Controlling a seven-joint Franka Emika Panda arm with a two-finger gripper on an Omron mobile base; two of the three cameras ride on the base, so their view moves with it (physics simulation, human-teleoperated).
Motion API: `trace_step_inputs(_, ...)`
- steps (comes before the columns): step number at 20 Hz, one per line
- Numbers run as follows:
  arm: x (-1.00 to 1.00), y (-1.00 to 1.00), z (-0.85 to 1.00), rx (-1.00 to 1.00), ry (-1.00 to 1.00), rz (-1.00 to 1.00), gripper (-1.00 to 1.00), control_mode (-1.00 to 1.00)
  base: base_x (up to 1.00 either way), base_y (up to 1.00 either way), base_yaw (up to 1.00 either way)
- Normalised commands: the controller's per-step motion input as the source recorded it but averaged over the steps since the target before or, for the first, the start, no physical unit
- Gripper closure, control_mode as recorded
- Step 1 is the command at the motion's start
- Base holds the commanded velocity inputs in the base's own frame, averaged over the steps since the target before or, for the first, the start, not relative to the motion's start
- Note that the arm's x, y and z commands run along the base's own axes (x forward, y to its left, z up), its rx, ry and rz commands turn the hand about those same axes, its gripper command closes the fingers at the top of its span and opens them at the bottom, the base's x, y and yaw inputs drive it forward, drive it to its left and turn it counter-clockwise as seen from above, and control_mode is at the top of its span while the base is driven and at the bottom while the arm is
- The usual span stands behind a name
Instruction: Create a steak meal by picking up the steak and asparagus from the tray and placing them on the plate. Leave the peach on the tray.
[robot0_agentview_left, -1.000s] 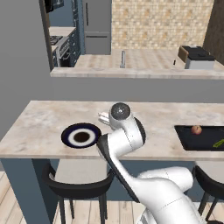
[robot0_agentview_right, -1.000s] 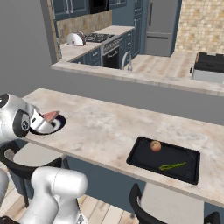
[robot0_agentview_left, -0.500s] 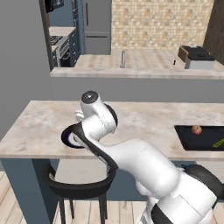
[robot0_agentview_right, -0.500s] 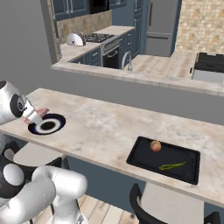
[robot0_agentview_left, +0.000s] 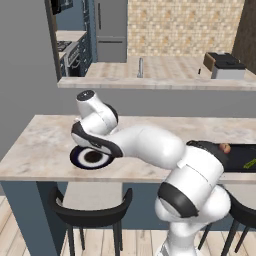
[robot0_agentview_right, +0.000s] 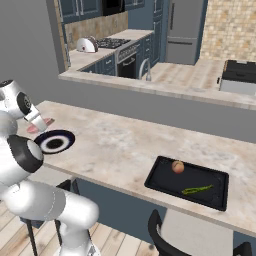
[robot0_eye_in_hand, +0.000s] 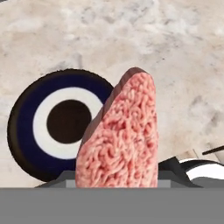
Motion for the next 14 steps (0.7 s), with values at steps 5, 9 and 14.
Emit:
trace_step_inputs(5,0.31,0.13,-0.51,0.00,0.00,0.05,1.00,-1.00,0.00,0.00,0.00)
trace_step_inputs(9,0.35,0.15,-0.53,0.00,0.00,0.06,1.00,-1.00,0.00,0.00,0.00)
trace_step_inputs(14,0.33,0.14,-0.46,0.00,0.00,0.05,1.00,-1.00,0.00,0.00,0.00)
